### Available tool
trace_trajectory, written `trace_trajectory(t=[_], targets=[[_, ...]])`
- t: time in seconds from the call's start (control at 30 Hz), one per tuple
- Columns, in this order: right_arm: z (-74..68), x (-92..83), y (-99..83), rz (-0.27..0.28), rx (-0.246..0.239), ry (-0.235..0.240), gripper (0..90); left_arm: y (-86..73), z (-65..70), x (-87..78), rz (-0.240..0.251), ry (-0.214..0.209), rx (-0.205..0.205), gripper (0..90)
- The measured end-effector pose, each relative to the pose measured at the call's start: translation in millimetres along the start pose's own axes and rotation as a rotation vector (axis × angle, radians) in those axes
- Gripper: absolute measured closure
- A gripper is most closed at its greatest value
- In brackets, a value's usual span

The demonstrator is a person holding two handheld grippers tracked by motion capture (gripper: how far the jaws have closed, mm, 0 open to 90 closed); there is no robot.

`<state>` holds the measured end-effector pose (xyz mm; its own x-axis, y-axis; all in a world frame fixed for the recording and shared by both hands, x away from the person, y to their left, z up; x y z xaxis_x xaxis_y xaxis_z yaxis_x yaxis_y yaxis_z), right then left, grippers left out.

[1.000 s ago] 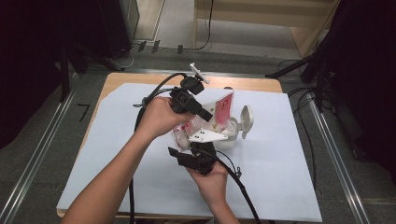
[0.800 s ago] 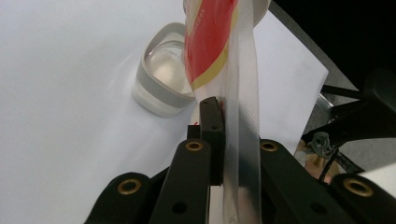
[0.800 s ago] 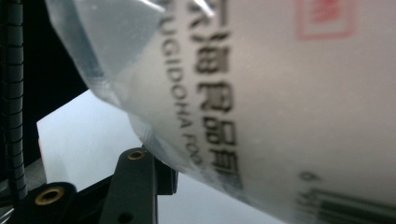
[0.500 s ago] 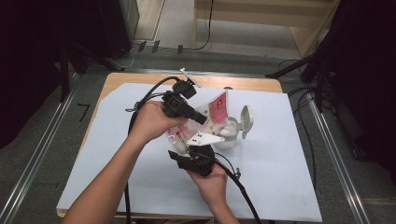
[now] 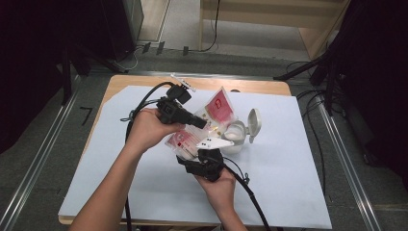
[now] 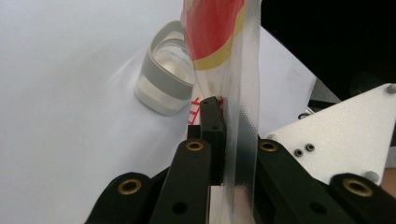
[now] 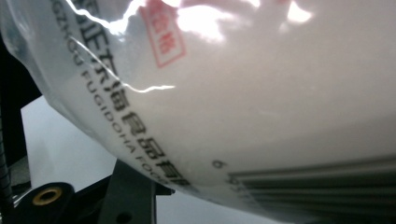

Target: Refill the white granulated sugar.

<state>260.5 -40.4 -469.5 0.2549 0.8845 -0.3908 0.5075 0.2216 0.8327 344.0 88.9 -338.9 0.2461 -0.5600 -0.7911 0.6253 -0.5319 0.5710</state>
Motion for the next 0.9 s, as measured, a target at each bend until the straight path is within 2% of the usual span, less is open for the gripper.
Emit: trace_trajectory(t=[0.23, 0.3, 0.47, 0.63, 0.7, 0.83, 0.9], targets=[[3.3, 2.0, -5.6, -0.012, 0.014, -0.010, 55.9, -10.7, -5.1, 2.9, 0.024, -0.022, -0.020, 89.1], [3.8, 2.3, -6.8, -0.017, 0.017, -0.014, 56.0, -12.5, -6.4, 1.4, 0.022, -0.013, -0.008, 89.1], [5.7, 1.3, -9.1, -0.008, 0.006, -0.009, 55.0, -21.4, -10.8, -4.7, 0.044, -0.024, -0.012, 89.1], [6.4, 2.5, -11.2, -0.017, -0.016, -0.030, 54.5, -26.2, -12.7, -5.9, 0.047, -0.020, -0.012, 88.8], [7.9, 1.2, -12.4, -0.018, -0.009, -0.031, 54.0, -27.2, -14.3, -6.9, 0.049, -0.020, -0.017, 88.8], [11.0, -2.1, -13.5, -0.009, 0.018, -0.035, 53.8, -30.2, -14.7, -10.8, 0.058, -0.061, -0.034, 88.7], [14.0, -5.0, -13.8, 0.005, 0.044, -0.033, 54.0, -32.4, -13.7, -15.1, 0.067, -0.055, -0.029, 88.7]])
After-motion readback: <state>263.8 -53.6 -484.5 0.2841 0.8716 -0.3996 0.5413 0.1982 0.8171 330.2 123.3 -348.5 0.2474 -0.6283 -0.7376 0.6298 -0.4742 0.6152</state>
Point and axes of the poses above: each handheld gripper's, and its own axes: x roughly forward along the jaws, y roughly out of its top, z roughly to its right, the point moved 1 cm from there along x, roughly forward along the jaws, and after that the axes turned 13 degrees about y, right-handed, at the moved point
